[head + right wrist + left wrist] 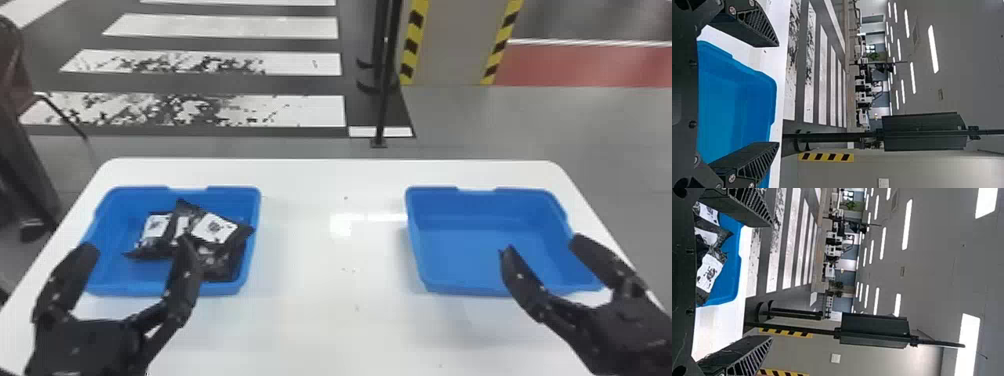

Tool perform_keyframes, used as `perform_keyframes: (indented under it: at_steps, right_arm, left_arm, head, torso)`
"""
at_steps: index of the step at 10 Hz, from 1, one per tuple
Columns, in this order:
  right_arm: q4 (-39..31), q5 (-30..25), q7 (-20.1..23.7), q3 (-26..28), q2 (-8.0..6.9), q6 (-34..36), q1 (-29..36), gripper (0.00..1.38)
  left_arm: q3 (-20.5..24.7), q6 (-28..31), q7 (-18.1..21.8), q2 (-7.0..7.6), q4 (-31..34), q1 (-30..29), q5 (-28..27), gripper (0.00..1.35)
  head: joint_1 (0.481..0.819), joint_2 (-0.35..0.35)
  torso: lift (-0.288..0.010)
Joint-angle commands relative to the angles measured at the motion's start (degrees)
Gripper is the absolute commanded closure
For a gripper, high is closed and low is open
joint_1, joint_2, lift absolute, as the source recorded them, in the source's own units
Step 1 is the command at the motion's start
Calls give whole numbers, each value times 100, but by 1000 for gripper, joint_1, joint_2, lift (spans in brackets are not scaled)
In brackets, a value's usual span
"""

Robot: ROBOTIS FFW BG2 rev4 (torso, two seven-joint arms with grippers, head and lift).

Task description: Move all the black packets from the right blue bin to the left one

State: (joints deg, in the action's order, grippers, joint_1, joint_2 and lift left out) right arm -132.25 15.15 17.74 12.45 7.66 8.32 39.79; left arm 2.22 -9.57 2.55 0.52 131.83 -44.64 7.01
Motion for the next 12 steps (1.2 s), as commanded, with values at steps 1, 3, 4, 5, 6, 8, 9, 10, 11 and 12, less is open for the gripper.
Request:
perform_keyframes:
  at_steps: [1,3,4,5,6,8,9,10,11,12]
  right_arm:
    - [-15,4,-8,0,-1,-31,0,139]
    - [-15,38,-25,-23,8,-115,0,139]
    - [-15,38,-25,-34,16,-115,0,139]
    - [-15,38,-25,-34,16,-115,0,139]
    - [-15,38,-25,-34,16,-129,0,139]
    - [-15,38,-34,-34,16,-158,0,139]
    - [-15,50,-34,-68,16,-158,-14,139]
    - [28,73,-34,-160,52,-214,-56,137]
    - [42,61,-34,-263,87,-270,-84,137]
    - [56,61,-34,-297,96,-354,-98,137]
  left_arm:
    - [-17,-13,0,10,0,6,19,-1]
    - [-28,-41,0,10,0,20,41,-1]
    - [-28,-70,0,10,0,34,30,-1]
    - [-39,-70,0,19,0,34,30,-1]
    - [-28,-84,0,19,0,48,41,-1]
    - [-39,-168,0,27,0,48,30,-1]
    - [-51,-182,0,27,0,48,30,-1]
    - [-51,-196,0,27,0,62,41,-1]
    - [-74,-196,0,45,0,62,53,-1]
    - [-108,-196,0,62,0,76,64,-1]
  head:
    - [695,-25]
    - [695,-26]
    - [695,-26]
    - [695,-25]
    - [695,-24]
    - [695,-24]
    - [695,-25]
    - [695,-26]
    - [695,-20]
    - [695,-9]
  torso:
    - [-140]
    - [-140]
    - [-140]
    - [-140]
    - [-140]
    - [-140]
    - [-140]
    - [-140]
    - [-140]
    - [-140]
